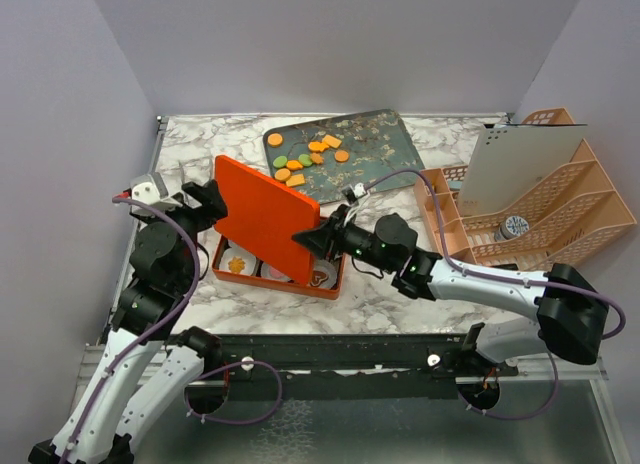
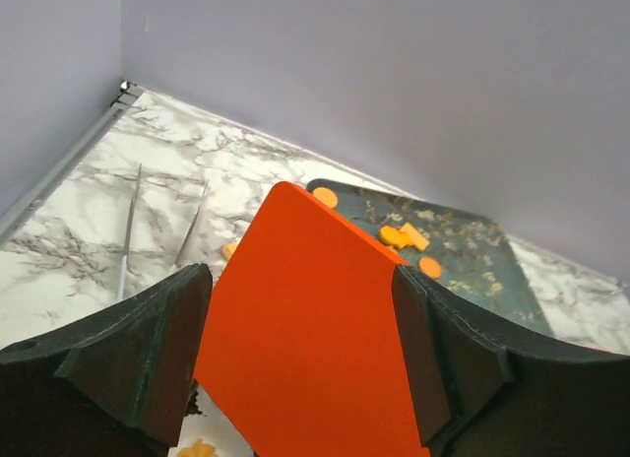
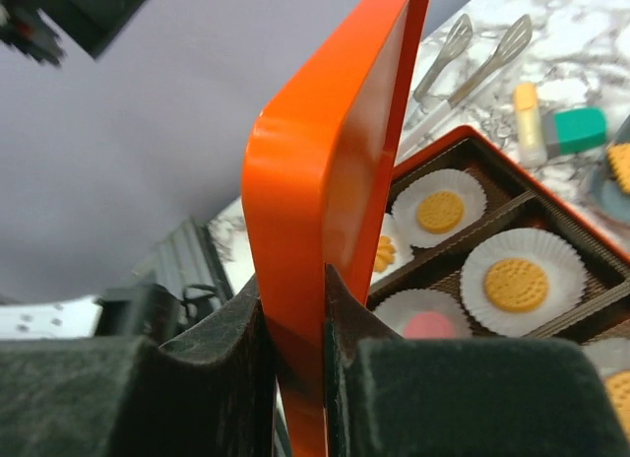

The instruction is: Pack the cookies

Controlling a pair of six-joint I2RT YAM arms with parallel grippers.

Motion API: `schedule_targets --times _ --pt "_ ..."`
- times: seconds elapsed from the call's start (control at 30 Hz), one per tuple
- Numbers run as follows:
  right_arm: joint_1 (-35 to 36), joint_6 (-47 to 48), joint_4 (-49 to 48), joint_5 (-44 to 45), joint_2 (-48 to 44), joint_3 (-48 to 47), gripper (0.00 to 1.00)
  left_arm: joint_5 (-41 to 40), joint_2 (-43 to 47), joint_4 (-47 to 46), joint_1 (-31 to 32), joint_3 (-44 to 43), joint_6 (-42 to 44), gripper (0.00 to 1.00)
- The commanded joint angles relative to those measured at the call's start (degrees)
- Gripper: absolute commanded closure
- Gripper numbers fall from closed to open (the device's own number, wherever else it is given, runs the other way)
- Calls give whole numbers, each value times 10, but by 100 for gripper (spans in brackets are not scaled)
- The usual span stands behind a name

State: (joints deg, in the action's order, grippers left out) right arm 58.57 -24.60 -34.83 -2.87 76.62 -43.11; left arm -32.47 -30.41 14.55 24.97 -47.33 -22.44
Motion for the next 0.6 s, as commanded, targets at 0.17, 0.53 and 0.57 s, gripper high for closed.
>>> schedule_targets --times 0.17,0.53,0.57 --pt "-96 -329 -67 -123 69 -14 100 -6 -93 39 1 -22 74 14" --pt "-127 -472 -152 -233 148 15 100 29 -169 54 -26 -21 87 12" --pt "-131 -483 -161 -239 150 21 100 38 -174 54 -32 -18 86 12"
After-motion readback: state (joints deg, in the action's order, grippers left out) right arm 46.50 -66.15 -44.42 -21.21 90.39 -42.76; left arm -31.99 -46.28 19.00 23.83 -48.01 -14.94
